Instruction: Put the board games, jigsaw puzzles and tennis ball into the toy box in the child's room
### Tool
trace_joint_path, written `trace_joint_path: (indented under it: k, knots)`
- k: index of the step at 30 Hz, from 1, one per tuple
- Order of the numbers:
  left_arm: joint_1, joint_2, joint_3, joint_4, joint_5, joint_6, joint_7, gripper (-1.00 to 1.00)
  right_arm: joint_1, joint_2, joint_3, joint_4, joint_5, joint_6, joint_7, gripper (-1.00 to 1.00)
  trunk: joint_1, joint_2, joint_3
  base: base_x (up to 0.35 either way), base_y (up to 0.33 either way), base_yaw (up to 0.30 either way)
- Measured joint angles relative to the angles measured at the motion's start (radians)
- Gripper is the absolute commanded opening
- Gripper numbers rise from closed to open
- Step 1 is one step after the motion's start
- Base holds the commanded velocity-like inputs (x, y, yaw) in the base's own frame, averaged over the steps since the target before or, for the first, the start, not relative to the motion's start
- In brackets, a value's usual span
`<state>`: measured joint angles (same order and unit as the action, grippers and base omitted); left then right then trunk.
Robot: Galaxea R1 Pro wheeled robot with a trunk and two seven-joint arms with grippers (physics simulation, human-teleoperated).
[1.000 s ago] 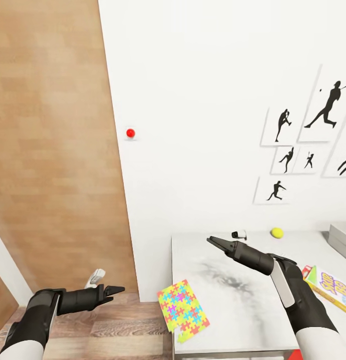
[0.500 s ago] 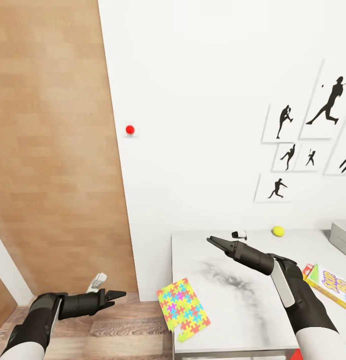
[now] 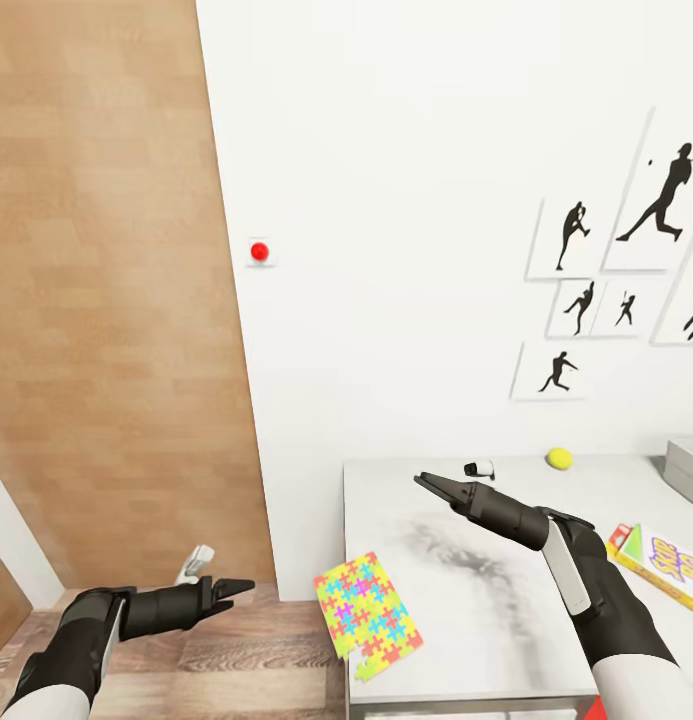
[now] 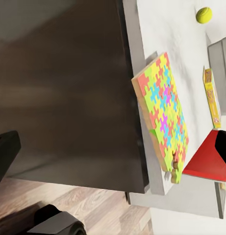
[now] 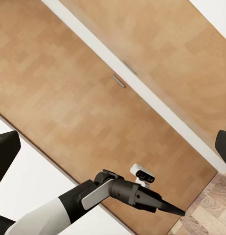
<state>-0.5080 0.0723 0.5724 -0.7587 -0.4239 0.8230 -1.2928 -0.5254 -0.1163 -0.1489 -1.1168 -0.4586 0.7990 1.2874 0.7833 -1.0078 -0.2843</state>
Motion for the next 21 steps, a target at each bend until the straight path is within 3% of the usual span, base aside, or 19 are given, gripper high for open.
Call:
trace_joint_path:
  k: [6,21]
  knots:
    - [0.000,0.000,-0.001,0.000,0.007,-0.002,-0.001,1.00,0.000,0.000,0.000,0.000,0.000,0.000,-0.001,1.00,0.023,-0.042,-0.019,0.000,0.000,0.000]
    - [0.000,-0.004,-0.002,0.000,0.008,-0.001,-0.002,1.00,0.000,0.000,0.000,0.000,0.001,-0.001,-0.001,1.00,0.023,-0.042,-0.019,0.000,-0.013,0.000]
